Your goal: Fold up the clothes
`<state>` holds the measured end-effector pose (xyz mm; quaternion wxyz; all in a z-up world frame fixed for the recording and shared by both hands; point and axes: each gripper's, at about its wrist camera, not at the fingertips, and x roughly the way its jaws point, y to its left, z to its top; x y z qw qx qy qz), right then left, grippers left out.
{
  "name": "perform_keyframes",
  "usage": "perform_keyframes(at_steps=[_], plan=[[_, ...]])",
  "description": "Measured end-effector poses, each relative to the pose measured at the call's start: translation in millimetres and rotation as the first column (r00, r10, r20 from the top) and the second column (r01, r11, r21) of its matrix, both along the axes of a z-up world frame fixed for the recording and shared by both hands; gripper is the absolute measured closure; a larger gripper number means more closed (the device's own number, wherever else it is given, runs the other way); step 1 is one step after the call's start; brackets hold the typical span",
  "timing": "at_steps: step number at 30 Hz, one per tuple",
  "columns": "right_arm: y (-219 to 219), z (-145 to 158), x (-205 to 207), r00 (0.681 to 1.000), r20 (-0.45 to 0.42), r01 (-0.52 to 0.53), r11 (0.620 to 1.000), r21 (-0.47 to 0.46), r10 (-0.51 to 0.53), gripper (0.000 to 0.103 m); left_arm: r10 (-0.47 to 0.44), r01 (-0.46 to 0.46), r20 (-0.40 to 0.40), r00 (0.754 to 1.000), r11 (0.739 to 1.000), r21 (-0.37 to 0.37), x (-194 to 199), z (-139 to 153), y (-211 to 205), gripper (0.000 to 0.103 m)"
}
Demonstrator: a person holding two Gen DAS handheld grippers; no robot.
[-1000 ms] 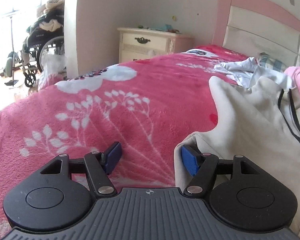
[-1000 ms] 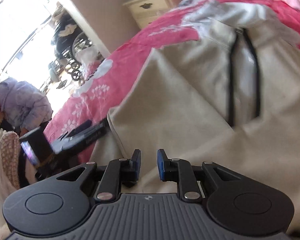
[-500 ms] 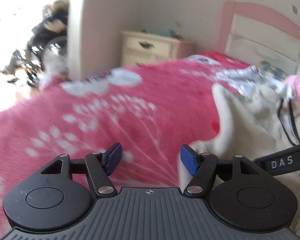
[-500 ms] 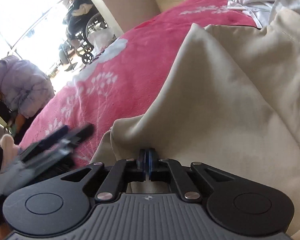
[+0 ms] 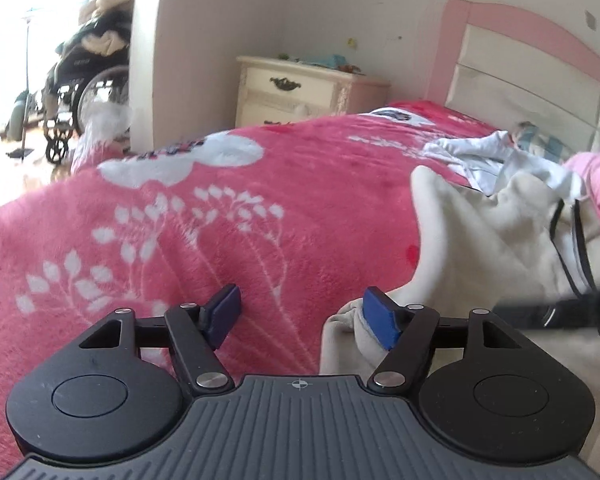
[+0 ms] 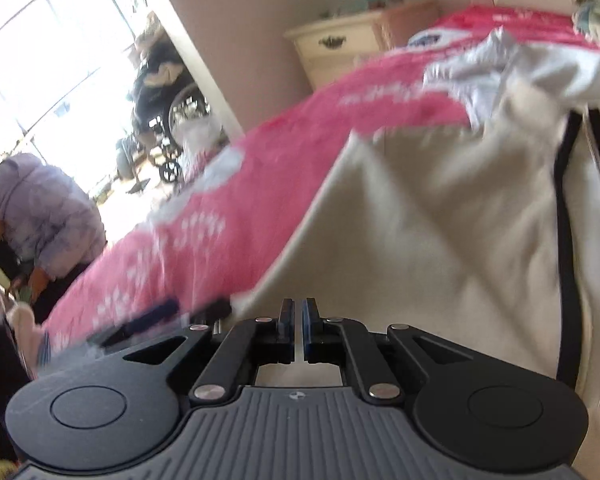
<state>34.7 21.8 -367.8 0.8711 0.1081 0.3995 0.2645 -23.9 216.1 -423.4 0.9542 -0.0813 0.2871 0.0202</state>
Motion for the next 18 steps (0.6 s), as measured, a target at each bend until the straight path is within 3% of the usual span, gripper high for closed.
perform_keyframes(at_steps=[4,6,8,10,14,18], plan=[[22.2,-12.6,33.5,0.999,0.038,-0.024,0.996,-0.082,0.027,0.098,-0.002,0.002,0.0,1.0,1.0,0.003,-2.2,-1.9,-0.2,0.033],[16.6,-28.9,53.7,0.998,0.042,0.047,0.99,-0.136,-0.041,0.1,-0.003,0.003,0.0,1.0,1.0,-0.017,-1.9,-2.8,3.7,0.033],[-4.1,-41.0,72.8,0.991,-0.002,0.13,0.988,-0.084,-0.131,0.103,-0.003,0.003,0.0,1.0,1.0,-0.018,-2.0,-2.9,3.6,0.033],[-16.0,-31.9,75.2,0.984,0.002,0.179,0.982,-0.067,-0.179,0.101,-0.003,0.003,0.001,1.0,1.0,-0.017,-2.0,-3.4,3.6,0.032],[-14.1,-12.6,77.1,0.995,0.005,0.099,0.993,0.058,-0.099,0.099,-0.004,0.004,0.002,1.0,1.0,-0.031,-1.6,-4.6,5.7,0.032],[2.2,-44.6,110.9,0.987,-0.032,0.158,0.987,0.01,-0.157,0.103,-0.005,0.005,0.005,1.0,0.999,-0.036,-2.6,-4.7,7.0,0.032]])
